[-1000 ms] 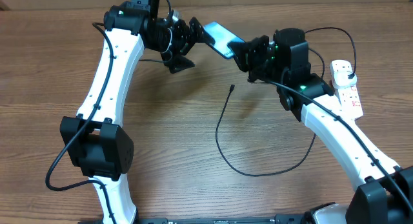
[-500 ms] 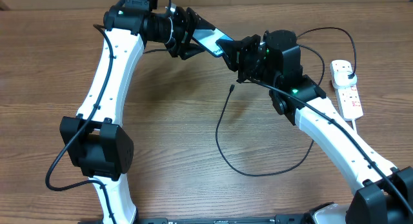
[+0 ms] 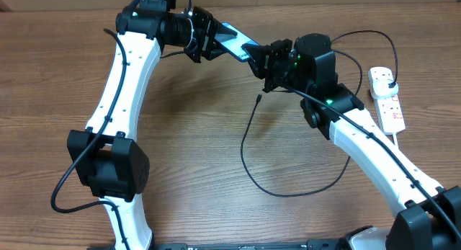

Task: Plug charger to phone and switch on socket

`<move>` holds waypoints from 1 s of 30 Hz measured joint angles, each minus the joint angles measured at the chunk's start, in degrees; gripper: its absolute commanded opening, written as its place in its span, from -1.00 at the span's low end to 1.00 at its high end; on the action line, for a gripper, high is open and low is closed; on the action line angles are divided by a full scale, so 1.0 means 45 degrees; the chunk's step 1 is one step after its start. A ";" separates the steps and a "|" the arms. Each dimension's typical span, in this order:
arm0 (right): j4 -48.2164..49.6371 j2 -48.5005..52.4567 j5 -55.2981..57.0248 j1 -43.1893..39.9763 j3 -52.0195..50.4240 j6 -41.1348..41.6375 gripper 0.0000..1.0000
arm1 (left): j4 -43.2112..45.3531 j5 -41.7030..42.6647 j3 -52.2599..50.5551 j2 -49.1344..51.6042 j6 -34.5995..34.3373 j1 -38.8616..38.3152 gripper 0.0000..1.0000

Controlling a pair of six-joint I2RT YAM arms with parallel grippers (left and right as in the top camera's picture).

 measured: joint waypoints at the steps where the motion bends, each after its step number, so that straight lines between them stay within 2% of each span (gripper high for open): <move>1: 0.0005 0.0000 -0.0005 0.0000 0.0000 0.0151 -0.93 | 0.0010 -0.0039 0.0000 0.0000 -0.0039 0.0000 -0.28; 10: 0.0457 0.0000 -0.0102 0.0087 -0.0005 0.1001 -0.93 | 0.0053 -0.0311 0.0000 0.0005 -0.0136 -0.0029 -0.25; 13: 0.0481 0.0000 -0.0151 0.0199 -0.0005 0.1161 -0.93 | 0.0058 -0.0495 0.0000 0.0000 -0.0146 -0.0087 -0.38; 17: 0.0398 0.0000 -0.0199 0.0248 -0.0015 0.1360 -0.93 | 0.0121 -0.0670 0.0000 0.0000 -0.0306 -0.0180 -0.66; 19: 0.0389 0.0000 -0.0194 0.0248 -0.0015 0.1671 -0.93 | 0.0194 -0.0675 0.0000 0.0005 -0.0219 -0.0194 -0.89; 23: 0.0457 -0.0005 -0.0160 0.0204 -0.0015 0.2890 -0.93 | 0.0403 -0.0568 0.0019 0.0000 -0.0087 -0.0194 -0.92; 30: 0.0423 -0.0015 -0.0180 0.0223 -0.0015 0.2691 -0.77 | 0.0209 -0.0612 0.0019 0.0000 -0.0262 -0.0194 -0.92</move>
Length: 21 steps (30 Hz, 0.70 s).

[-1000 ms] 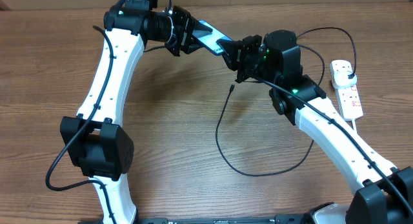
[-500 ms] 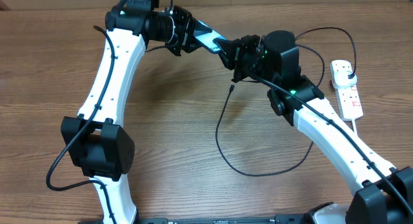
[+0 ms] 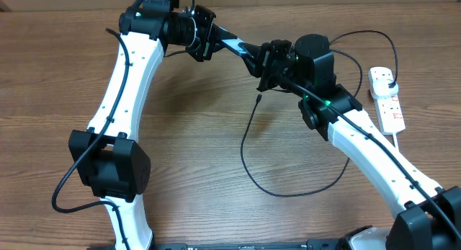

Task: Plug charger to phone and switch on socket

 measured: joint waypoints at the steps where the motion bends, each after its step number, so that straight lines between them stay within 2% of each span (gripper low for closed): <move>1: -0.0010 0.0000 -0.0010 0.0005 0.0000 -0.0078 -0.70 | -0.0010 -0.0005 0.0000 0.0000 -0.0005 0.0000 -0.92; 2: -0.0034 0.0000 -0.0010 0.0005 0.0000 -0.0316 -0.59 | -0.0049 -0.0024 0.0000 0.0000 0.0005 0.0000 -0.91; 4: -0.0097 0.0000 -0.0053 0.0015 0.0000 -0.0631 -0.56 | -0.0121 -0.0073 0.0000 0.0005 0.0107 0.0000 -0.91; 7: -0.0491 -0.0063 -0.0078 0.0024 0.0000 -0.0981 -0.24 | -0.0219 -0.0272 0.0000 0.0005 0.0797 0.0010 -0.92; 10: -0.1093 -0.0107 -0.0058 0.0024 0.0000 -0.1428 0.01 | -0.0219 -0.0355 0.0000 0.0005 0.2040 0.0131 -0.91; 14: -0.2069 -0.0117 0.0121 -0.0034 0.0010 -0.3016 0.34 | -0.0253 -0.0364 0.0000 0.0005 0.4027 0.0374 -0.92; 21: -0.5051 -0.0141 0.0369 -0.1219 0.0024 -0.7558 0.38 | -0.1073 0.1001 0.0000 0.0005 0.8320 0.1375 -0.91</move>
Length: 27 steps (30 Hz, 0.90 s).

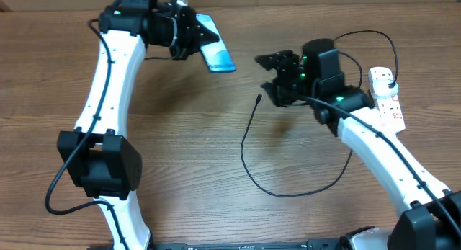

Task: Plug charger to phone and switch on socket

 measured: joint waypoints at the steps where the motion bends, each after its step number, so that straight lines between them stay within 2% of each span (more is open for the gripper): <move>1: -0.0291 -0.0005 -0.0010 -0.0223 0.0000 -0.0695 0.38 | -0.0306 0.0287 0.0000 0.0000 0.0627 0.0141 -0.91; 6: -0.1588 -0.0015 -0.0257 -0.1224 0.0000 -0.4886 0.37 | -0.1996 0.1477 0.0000 0.0000 0.3123 0.0719 -0.91; 11: -0.2501 -0.0015 -0.0442 -0.1316 0.0000 -0.7504 0.32 | -0.3113 0.1953 0.0000 0.0000 0.5081 0.0733 -0.91; 17: -0.2385 0.0306 -0.0695 -0.1311 0.0000 -0.8937 0.17 | -0.3813 0.2832 0.0000 0.0000 0.7140 0.0709 -0.91; 23: -0.2215 0.1953 -0.1214 -0.1282 0.0087 -0.9675 0.06 | -0.3803 0.3288 0.0000 0.0000 0.7626 0.0709 -0.91; 27: -0.1962 0.3196 -0.1399 -0.1195 0.0262 -0.9962 0.06 | -0.3648 0.3298 0.0000 0.0000 0.7470 0.0709 -0.91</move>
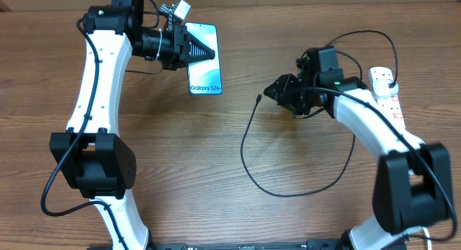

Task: Plug charger to phone and switch on socket

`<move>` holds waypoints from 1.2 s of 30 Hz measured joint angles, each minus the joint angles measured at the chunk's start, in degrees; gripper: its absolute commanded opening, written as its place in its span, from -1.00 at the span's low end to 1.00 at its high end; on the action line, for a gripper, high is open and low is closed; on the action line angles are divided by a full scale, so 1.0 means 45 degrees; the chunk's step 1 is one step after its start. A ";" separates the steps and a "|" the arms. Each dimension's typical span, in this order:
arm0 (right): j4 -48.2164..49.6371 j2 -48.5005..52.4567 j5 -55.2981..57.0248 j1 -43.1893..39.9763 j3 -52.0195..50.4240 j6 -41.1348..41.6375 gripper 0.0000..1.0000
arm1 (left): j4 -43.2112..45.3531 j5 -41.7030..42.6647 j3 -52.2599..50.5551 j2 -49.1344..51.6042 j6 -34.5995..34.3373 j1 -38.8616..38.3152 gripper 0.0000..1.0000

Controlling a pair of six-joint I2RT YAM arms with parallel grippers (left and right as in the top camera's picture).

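Observation:
The phone (204, 71) shows its blue screen facing up at the back left, and my left gripper (196, 52) is shut on its upper part. The black charger cable (245, 153) lies in a loop on the table. Its loose plug end (258, 99) rests near the middle. My right gripper (271, 91) points left, just right of that plug end, open and holding nothing. The white socket strip (391, 106) lies at the far right with a white charger adapter (384, 78) plugged in at its far end.
The cable's loop runs down toward the front middle of the wooden table (187, 171) and back up under the right arm. Another black lead arcs behind the right arm toward the socket strip.
My left gripper has carried the phone a little lower and turned it flat, screen up. My right gripper has swung down and now points at the cable's plug end.
First both grippers were on the phone, held in the air at the back middle, and stayed so a second later. Then the right gripper was off it and open while the left held the phone further left. Now the phone faces up and the right gripper is by the plug.

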 measured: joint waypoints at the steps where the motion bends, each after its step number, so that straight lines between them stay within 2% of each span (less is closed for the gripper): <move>1: 0.0126 0.0262 -0.0039 0.0044 0.0010 -0.0068 0.06 | 0.0068 -0.0005 0.0000 0.0000 -0.0136 0.0000 -0.91; 7: 0.1297 0.1511 -0.0199 0.0389 0.0044 -0.0185 0.03 | 0.0121 -0.0078 0.0000 0.0000 -0.0670 0.0000 -0.92; 11: 0.1943 0.2312 -0.0355 0.0573 0.0112 -0.0223 -0.10 | 0.0102 -0.0112 0.0000 0.0000 -0.0845 0.0000 -0.92; 17: 0.2599 0.3036 -0.0597 0.0622 0.0160 -0.0175 -0.15 | -0.0019 -0.0141 0.0000 0.0000 -0.0860 0.0000 -0.92; 27: 0.3366 0.3565 -0.0884 0.0831 0.0345 0.1127 -0.36 | -0.0214 -0.0160 0.0000 0.0000 -0.0889 0.0000 -0.92; 28: 0.3381 0.3599 -0.0874 0.0889 0.0379 0.1268 -0.39 | -0.0214 -0.0160 0.0000 0.0000 -0.0889 0.0000 -0.92; 33: 0.3497 0.3852 -0.0835 0.1083 0.0461 0.1982 -0.92 | -0.0364 -0.0160 0.0000 0.0000 -0.0889 0.0000 -0.92; 36: 0.3439 0.3939 -0.0874 0.1083 0.0476 0.2108 -0.92 | -0.0554 -0.0165 0.0000 0.0000 -0.0894 0.0000 -0.92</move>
